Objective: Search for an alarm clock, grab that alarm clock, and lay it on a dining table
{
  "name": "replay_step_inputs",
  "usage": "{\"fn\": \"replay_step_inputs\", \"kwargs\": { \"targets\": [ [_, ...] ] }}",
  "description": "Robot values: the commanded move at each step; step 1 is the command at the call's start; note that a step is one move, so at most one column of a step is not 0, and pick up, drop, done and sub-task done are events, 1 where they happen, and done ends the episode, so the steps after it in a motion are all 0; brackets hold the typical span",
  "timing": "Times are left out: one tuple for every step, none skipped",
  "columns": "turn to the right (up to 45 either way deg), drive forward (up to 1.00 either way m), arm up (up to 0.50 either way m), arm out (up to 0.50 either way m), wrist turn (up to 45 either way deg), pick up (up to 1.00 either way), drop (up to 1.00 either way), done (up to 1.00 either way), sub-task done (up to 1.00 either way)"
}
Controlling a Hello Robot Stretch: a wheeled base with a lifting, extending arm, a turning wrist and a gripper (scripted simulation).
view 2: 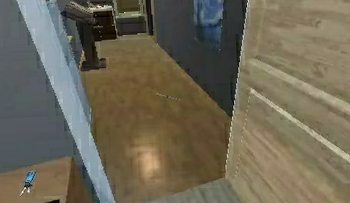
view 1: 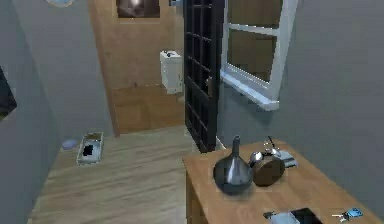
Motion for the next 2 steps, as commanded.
{"fn": "replay_step_inputs", "kwargs": {
  "targets": [
    [-45.0, 0.0, 0.0, 0.0, 0.0, 0.0, 0.0, 0.0, 0.0],
    [-18.0, 0.0, 0.0, 0.0, 0.0, 0.0, 0.0, 0.0, 0.0]
  ]
}}
